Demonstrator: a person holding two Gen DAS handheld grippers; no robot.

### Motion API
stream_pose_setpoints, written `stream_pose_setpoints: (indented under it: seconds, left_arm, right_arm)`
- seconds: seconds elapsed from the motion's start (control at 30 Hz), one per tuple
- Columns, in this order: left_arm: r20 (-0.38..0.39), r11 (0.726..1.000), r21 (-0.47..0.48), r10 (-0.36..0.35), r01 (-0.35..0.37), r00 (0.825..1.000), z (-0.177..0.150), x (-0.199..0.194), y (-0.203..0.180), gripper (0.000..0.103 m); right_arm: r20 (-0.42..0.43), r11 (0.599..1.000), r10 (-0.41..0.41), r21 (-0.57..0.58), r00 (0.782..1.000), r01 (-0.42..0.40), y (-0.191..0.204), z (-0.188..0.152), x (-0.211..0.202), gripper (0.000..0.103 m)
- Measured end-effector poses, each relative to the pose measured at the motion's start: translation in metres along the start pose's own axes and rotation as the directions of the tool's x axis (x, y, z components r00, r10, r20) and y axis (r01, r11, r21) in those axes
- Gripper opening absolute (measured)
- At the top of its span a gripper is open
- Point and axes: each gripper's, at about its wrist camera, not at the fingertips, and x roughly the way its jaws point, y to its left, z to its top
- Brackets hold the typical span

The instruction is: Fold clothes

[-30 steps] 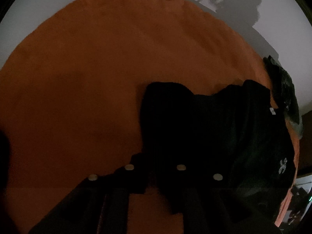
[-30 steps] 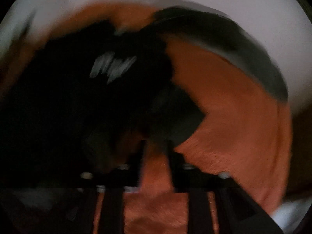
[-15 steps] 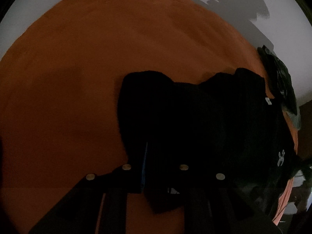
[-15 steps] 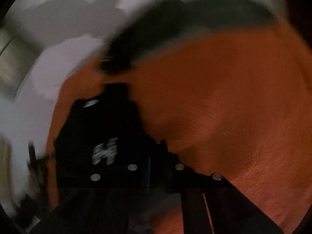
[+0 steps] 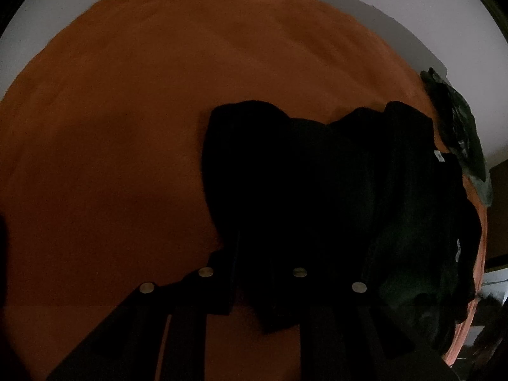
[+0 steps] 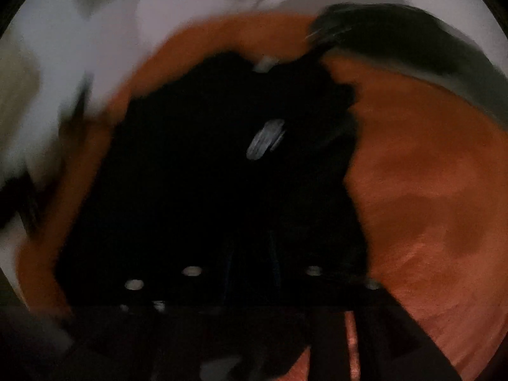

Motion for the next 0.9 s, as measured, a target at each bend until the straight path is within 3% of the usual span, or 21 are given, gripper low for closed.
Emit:
stream_pose_setpoints:
  seconds: [0.13,0.23,0.3,0.37,0.4,0.47,0.57,0.6,0.67,0.73,0.83,0.9]
  left_arm:
    - [-0.009,1.000,-0.014,0.002,-0.002,1.000,0.005,0.003,0.001,0.021]
    - [-0.008,1.000,-0.025,0.002,-0.003,1.000,0.009,0.001,-0.002,0.021]
    - [-0.007,1.000,-0.029,0.000,0.000,1.000,0.012,0.003,-0.006,0.022]
    - [-0.008,1.000,-0.014,0.003,-0.003,1.000,0.012,0.002,-0.010,0.023]
    - [-0.009,1.000,-0.006,0.004,-0.004,1.000,0.013,0.003,-0.011,0.023]
    - [-0.013,1.000,-0.002,0.005,-0.005,1.000,0.013,0.001,-0.008,0.024]
    - [-0.019,1.000,-0.003,0.008,-0.008,1.000,0.014,0.000,-0.005,0.024]
    - [-0.021,1.000,-0.008,0.009,-0.010,1.000,0.016,0.001,-0.005,0.024]
    - [-0.021,1.000,-0.017,0.012,-0.012,1.000,0.019,0.003,-0.006,0.024]
    - [-0.020,1.000,-0.014,0.021,-0.021,1.000,0.022,0.004,-0.011,0.024]
    - [-0.019,0.999,-0.004,0.034,-0.034,0.999,0.022,0.002,-0.016,0.025]
    - [-0.021,0.999,-0.003,0.038,-0.038,0.999,0.023,0.003,-0.019,0.026]
  right_arm:
    - [0.078,0.985,-0.013,0.175,0.997,0.000,-0.052,0.022,-0.021,0.047]
    - [-0.018,0.964,0.003,0.266,1.000,0.002,-0.084,0.034,0.018,0.047]
    - [-0.106,0.922,0.040,0.387,0.994,0.004,-0.109,0.031,0.049,0.045]
    - [-0.085,0.870,0.102,0.491,0.991,-0.047,-0.121,0.019,0.058,0.005]
    - [-0.036,0.860,0.097,0.506,0.995,-0.066,-0.123,0.016,0.051,0.001]
    - [0.095,0.872,0.035,0.484,0.995,-0.077,-0.124,0.018,0.019,0.001]
    - [0.223,0.879,-0.082,0.475,0.971,-0.035,-0.134,0.031,-0.032,0.001]
    - [0.232,0.881,-0.117,0.473,0.966,-0.007,-0.138,0.038,-0.041,0.001]
    - [0.207,0.876,-0.112,0.482,0.972,-0.001,-0.150,0.046,-0.055,0.001]
    - [0.177,0.875,-0.189,0.477,0.966,0.084,-0.157,0.049,-0.054,0.001]
    - [0.155,0.862,-0.340,0.445,0.928,0.242,-0.168,0.054,-0.052,0.001]
    - [0.186,0.849,-0.398,0.445,0.898,0.284,-0.182,0.054,-0.056,0.001]
